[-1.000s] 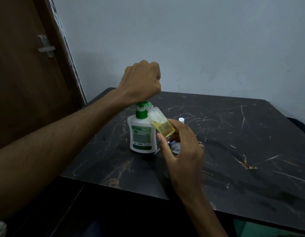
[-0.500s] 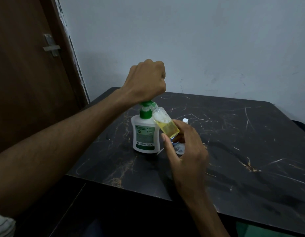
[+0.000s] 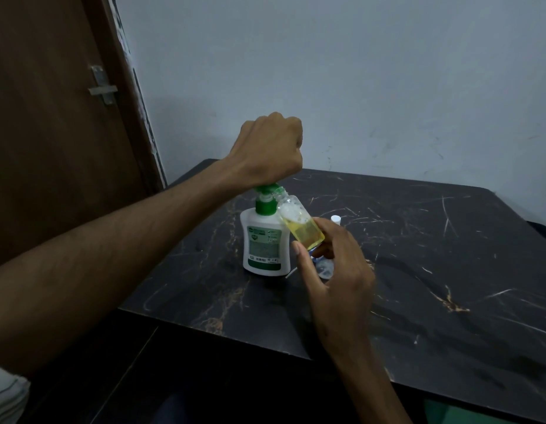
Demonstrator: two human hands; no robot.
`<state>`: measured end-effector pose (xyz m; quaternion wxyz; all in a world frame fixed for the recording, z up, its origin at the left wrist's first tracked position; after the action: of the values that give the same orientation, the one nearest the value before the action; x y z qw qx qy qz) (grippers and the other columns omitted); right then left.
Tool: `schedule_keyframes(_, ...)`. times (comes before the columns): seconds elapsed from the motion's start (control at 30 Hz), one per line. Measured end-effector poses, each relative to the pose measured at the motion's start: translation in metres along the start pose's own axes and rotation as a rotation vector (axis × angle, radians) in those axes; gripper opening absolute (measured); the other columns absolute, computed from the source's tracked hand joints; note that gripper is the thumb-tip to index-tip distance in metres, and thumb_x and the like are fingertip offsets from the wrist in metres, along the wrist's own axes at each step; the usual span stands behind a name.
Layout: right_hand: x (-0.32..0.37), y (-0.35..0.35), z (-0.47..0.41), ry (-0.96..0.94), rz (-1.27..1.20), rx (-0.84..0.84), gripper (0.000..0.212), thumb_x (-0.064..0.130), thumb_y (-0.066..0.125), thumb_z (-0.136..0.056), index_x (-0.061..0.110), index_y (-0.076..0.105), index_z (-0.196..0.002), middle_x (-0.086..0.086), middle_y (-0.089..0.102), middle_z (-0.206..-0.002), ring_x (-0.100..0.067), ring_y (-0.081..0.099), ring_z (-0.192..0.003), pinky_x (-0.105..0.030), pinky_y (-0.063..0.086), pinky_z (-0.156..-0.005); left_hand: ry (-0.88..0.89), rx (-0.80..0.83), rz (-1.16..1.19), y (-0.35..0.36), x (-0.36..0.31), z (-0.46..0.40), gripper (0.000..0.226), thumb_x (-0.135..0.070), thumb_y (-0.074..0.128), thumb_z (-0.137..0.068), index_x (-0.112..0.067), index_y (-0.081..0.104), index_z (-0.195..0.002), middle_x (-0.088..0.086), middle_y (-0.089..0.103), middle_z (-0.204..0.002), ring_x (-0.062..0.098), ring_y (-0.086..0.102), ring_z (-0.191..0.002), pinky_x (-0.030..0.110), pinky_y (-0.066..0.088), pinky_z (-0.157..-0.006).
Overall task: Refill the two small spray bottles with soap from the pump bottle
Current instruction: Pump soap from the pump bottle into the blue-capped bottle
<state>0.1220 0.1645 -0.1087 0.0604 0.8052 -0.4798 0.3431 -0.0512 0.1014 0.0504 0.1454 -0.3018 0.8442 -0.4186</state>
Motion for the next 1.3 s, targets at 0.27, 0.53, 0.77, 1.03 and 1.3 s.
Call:
schedule_keyframes(0.27,0.0014,0.0,-0.0004,-0.004,0.013,-0.003,0.04,0.038,0.067,-0.098,0.017,0.065,-0.131,0.008,0.067,-0.119,-0.009,0.064,-0.103,-0.022,0.053,-0.087,-0.028,0.012,0.015,0.0065,0.0032,0.0001,0.017,-0.01,0.052,-0.071,-0.023,0.046,-0.063,0.0,0.059,-0.072,0.017,0.047,-0.06,0.034,0.036,-0.064)
schedule_keyframes(0.53,0.0021,-0.0019,-0.0002,0.011,0.019,0.0,0.041,0.04,0.065,-0.097,0.018,0.063,-0.132,0.008,0.067,-0.119,-0.008,0.063,-0.103,-0.016,0.05,-0.087,0.022,0.013,0.034,0.0028,-0.0001,-0.0044,0.011,-0.018,0.044,-0.064,-0.027,0.04,-0.059,0.001,0.063,-0.07,0.019,0.051,-0.058,0.034,0.045,-0.062)
schedule_keyframes(0.77,0.0027,-0.0021,0.001,0.013,0.019,0.008,0.04,0.037,0.067,-0.098,0.019,0.063,-0.133,0.007,0.066,-0.12,-0.008,0.063,-0.104,-0.021,0.053,-0.087,0.006,0.013,0.014,0.0029,0.0012,0.0003,0.02,-0.015,0.048,-0.066,-0.029,0.037,-0.058,-0.001,0.06,-0.069,0.02,0.05,-0.058,0.03,0.035,-0.06)
schedule_keyframes(1.03,0.0026,-0.0014,0.0003,0.016,0.025,0.011,0.042,0.04,0.065,-0.098,0.016,0.065,-0.132,0.005,0.067,-0.119,-0.01,0.064,-0.103,-0.02,0.052,-0.087,-0.038,0.029,0.044,0.0051,0.0029,0.001,0.019,-0.014,0.05,-0.068,-0.028,0.04,-0.059,0.002,0.064,-0.075,0.014,0.047,-0.057,0.034,0.044,-0.064)
schedule_keyframes(1.3,0.002,-0.0025,0.0004,0.02,0.027,0.014,0.04,0.036,0.068,-0.097,0.017,0.065,-0.132,0.007,0.067,-0.118,-0.009,0.064,-0.103,-0.008,0.046,-0.088,-0.049,0.034,0.058,0.0041,0.0029,-0.0012,0.008,-0.013,0.053,-0.073,-0.02,0.055,-0.073,0.002,0.066,-0.08,0.015,0.05,-0.061,0.033,0.041,-0.066)
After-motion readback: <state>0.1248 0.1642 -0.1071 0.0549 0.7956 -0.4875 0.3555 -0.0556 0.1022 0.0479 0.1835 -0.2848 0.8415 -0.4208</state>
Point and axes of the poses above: each hand's wrist, its own z-axis away from the middle knuckle, its own y-axis out of the palm, x = y × z, the point moved 1 cm from there along -z, towards the middle knuckle
